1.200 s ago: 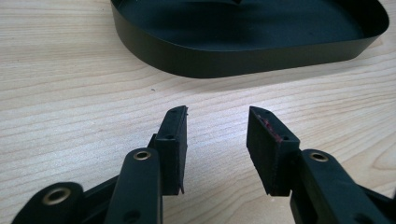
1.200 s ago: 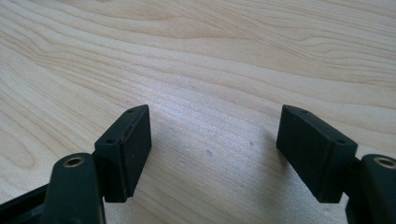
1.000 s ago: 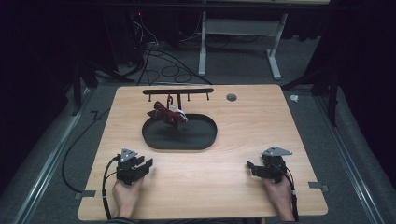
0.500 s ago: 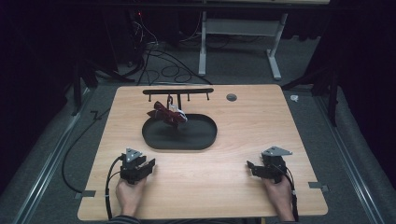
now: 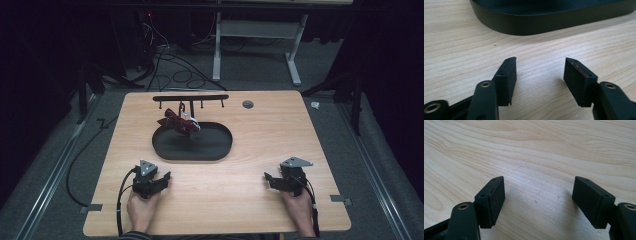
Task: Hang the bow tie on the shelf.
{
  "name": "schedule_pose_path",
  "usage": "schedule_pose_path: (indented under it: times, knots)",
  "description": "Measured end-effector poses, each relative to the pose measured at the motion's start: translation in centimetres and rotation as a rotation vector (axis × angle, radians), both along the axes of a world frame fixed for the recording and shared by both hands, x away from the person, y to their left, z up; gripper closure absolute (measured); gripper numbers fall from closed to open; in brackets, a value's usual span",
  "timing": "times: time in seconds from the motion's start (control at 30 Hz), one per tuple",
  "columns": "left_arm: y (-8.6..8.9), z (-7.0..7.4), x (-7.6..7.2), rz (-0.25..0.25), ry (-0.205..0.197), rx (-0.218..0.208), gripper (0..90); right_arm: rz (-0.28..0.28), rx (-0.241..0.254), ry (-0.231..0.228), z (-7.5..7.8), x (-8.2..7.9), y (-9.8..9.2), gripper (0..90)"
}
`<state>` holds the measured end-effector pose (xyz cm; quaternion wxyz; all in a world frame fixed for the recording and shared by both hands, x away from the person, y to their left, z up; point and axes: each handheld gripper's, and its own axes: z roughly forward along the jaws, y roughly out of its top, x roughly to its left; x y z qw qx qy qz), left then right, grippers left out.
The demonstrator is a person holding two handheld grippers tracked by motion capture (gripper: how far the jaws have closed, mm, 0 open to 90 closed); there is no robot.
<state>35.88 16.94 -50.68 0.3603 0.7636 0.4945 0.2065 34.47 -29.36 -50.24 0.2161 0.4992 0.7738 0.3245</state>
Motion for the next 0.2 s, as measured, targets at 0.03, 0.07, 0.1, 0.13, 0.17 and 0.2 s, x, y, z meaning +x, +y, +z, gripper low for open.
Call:
schedule_pose_path:
  times: [0.03,0.07,0.1,0.13,0.17,0.2]
  knots:
    - [-0.22,-0.01,-0.07,-0.004,-0.003,0.017,41.1,0.002,-0.001,-0.001,0.00,0.01,-0.01,27.8]
    - [-0.22,-0.01,-0.07,-0.004,-0.003,0.017,40.7,0.002,-0.001,-0.001,0.00,0.01,-0.01,27.8]
    - [-0.31,-0.03,-0.10,-0.005,-0.007,0.025,40.7,0.001,-0.001,-0.001,0.00,0.01,-0.01,27.8]
    - [-0.31,-0.03,-0.10,-0.005,-0.005,0.024,40.0,0.001,-0.001,-0.001,0.00,0.01,-0.01,27.8]
    - [-0.32,-0.03,-0.10,-0.004,-0.006,0.024,40.0,0.001,-0.001,-0.001,0.00,0.01,-0.01,27.8]
    - [-0.33,-0.03,-0.10,-0.004,-0.006,0.024,39.7,0.000,0.000,0.000,0.00,0.00,0.00,27.8]
